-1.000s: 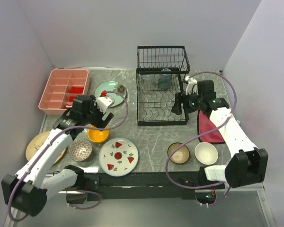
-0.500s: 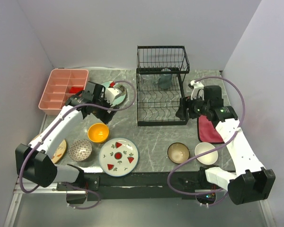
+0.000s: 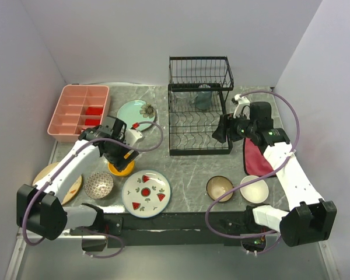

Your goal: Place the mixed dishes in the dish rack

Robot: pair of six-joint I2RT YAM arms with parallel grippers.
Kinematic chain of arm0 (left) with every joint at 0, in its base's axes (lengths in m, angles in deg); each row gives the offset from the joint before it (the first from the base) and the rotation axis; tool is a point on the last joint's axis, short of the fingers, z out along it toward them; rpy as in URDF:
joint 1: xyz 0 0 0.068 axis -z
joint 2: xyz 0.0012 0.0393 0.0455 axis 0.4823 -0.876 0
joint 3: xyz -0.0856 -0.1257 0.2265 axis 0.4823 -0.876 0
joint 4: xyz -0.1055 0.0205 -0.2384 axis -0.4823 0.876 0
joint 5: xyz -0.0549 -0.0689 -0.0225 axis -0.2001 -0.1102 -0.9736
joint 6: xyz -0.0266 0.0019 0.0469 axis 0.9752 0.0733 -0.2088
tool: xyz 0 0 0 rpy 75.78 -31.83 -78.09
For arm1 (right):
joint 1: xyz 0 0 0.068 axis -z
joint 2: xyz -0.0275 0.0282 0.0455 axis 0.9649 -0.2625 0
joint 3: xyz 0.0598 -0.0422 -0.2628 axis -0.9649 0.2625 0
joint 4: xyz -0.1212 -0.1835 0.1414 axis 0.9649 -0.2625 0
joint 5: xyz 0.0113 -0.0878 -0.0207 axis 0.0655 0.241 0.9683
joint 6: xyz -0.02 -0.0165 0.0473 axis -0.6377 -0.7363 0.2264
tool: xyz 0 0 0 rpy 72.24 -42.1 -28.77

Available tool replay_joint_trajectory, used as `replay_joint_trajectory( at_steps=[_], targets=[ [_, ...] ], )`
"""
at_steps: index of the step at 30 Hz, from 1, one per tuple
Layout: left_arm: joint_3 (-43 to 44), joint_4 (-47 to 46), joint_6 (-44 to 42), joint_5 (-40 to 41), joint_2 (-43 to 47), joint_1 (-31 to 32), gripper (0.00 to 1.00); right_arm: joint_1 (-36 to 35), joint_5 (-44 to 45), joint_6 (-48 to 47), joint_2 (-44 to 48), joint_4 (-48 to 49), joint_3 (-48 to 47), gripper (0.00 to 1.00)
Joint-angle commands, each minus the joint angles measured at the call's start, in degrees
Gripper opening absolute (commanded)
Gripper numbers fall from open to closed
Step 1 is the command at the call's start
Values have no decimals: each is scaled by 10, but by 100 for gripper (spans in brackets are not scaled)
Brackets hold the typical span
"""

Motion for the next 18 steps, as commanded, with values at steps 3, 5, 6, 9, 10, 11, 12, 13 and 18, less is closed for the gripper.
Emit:
replay_joint_trajectory(
  at_steps=[3, 5, 6, 9, 10, 11, 12, 13, 18],
  targets=[
    [0, -40, 29, -39, -21, 2, 79, 4, -2, 16, 11, 36, -7, 82],
    [3, -43, 34, -51, -29, 12, 77, 4, 0, 3, 15, 31, -6, 82],
    [3, -42, 34, -53, -37, 19, 77, 4, 5, 3, 20, 29, -3, 82],
    [2, -39, 49, -51, -50, 35, 74, 8, 12, 3, 29, 35, 7, 82],
    [-2, -38, 54, -52, -52, 38, 73, 8, 12, 3, 31, 36, 9, 82],
    [-4, -41, 60, -53, -56, 41, 72, 10, 11, 3, 35, 36, 14, 82],
    [-7, -44, 63, -55, -60, 41, 67, 13, 13, 3, 38, 39, 17, 82],
    [-11, -47, 65, -54, -64, 41, 64, 14, 15, 3, 42, 40, 20, 82],
    [-13, -56, 75, -36, -83, 41, 56, 28, 14, 3, 52, 40, 35, 82]
  ],
)
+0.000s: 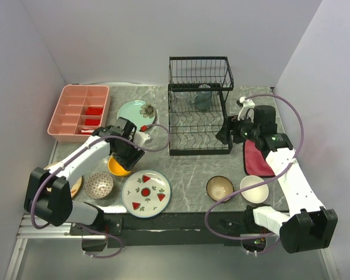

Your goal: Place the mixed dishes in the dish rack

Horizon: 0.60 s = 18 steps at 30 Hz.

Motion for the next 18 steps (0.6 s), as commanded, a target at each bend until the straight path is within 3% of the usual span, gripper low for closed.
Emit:
replay_joint_trajectory(
  at_steps=[1, 13, 18],
  targets=[
    [0, -15, 16, -1, -17, 1, 55, 12, 3, -5, 21, 21, 9, 82],
    [9, -11, 9, -8, -65, 12, 46, 17, 2, -19, 20, 36, 32, 83],
    [7, 0, 7, -16, -68, 21, 33, 18, 9, -22, 25, 38, 39, 83]
  ],
)
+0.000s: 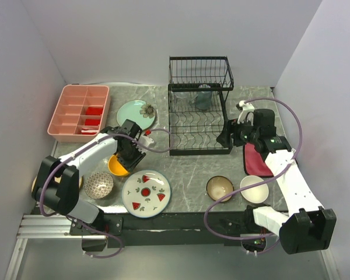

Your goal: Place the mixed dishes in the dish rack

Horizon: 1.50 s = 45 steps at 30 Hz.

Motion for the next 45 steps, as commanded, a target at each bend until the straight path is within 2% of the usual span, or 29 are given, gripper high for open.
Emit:
replay_joint_trajectory(
  at_steps=[1, 4, 5, 8, 13, 16, 17, 19, 20, 21, 23, 24, 25, 27, 29, 31, 33, 40, 45],
  targets=[
    [7, 7, -2, -15, 0, 7, 31, 6, 10, -13, 19, 26, 5, 83],
    [16, 22, -1, -9, 2, 7, 23, 7, 15, -13, 21, 23, 5, 83],
    [20, 27, 0, -8, 3, 7, 14, 8, 16, -14, 22, 20, 4, 83],
    [40, 53, -1, -13, 17, 7, 1, 11, 24, -21, 19, 12, -6, 83],
    [159, 128, -8, -49, 8, 7, 1, 15, 42, -35, 6, -13, -43, 83],
    [228, 97, -5, -103, 18, 7, 1, 23, 58, -44, -4, -34, -68, 83],
    [236, 71, -3, -155, 23, 7, 1, 27, 67, -48, -10, -45, -73, 83],
    [192, -27, 30, -209, 60, 7, 1, 34, 75, -51, -16, -58, -90, 83],
    [159, -174, 54, -251, 99, 7, 1, 40, 80, -56, -23, -73, -97, 83],
    [84, -255, 84, -269, 118, 8, 1, 42, 88, -58, -27, -81, -103, 83],
    [-1, -444, 183, -323, 148, 7, 1, 49, 93, -71, -34, -103, -120, 83],
    [-70, -619, 229, -356, 160, 10, 1, 49, 106, -74, -35, -110, -124, 83],
    [-98, -713, 303, -356, 160, 22, 1, 49, 115, -79, -39, -117, -134, 83],
    [-129, -868, 360, -356, 123, 39, 1, 49, 132, -89, -49, -140, -143, 84],
    [-119, -918, 441, -360, 61, 56, 1, 49, 147, -102, -49, -148, -149, 84],
    [-111, -1025, 521, -350, 21, 73, 1, 63, 161, -104, -48, -152, -149, 84],
    [-88, -1097, 559, -349, -38, 89, 1, 66, 165, -103, -43, -153, -143, 84],
    [20, -1173, 650, -341, -196, 146, 1, 79, 180, -101, -15, -150, -96, 84],
    [111, -1218, 729, -298, -307, 166, 1, 89, 198, -109, -6, -164, -95, 84]
  ],
)
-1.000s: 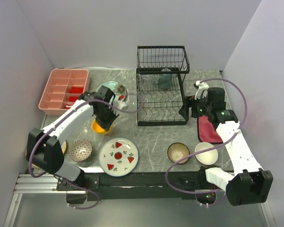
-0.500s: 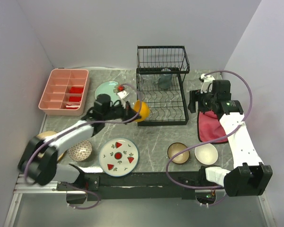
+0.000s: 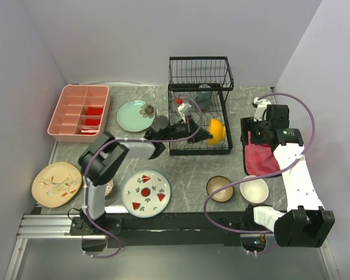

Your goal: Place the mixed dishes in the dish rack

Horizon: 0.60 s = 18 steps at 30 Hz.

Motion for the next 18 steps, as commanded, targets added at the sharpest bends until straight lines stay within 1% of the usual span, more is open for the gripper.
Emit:
replay_joint_trajectory(
  at_steps=[1, 2, 3, 7, 13, 18],
  targets=[
    [82, -124, 116, 36, -66, 18, 1, 10, 27, -10, 21, -9, -4, 84],
    [93, -132, 126, 43, -91, 20, 1, 10, 30, -12, 20, -13, -6, 84],
    [109, -136, 146, 63, -101, 23, 1, 11, 36, -10, 19, -18, -12, 84],
    [139, -152, 180, 92, -142, 28, 1, 12, 48, -9, 12, -35, -31, 84],
    [175, -150, 209, 106, -197, 26, 1, 13, 58, -15, 9, -58, -44, 84],
    [205, -137, 231, 117, -232, 26, 1, 15, 60, -15, 11, -58, -37, 84]
  ],
)
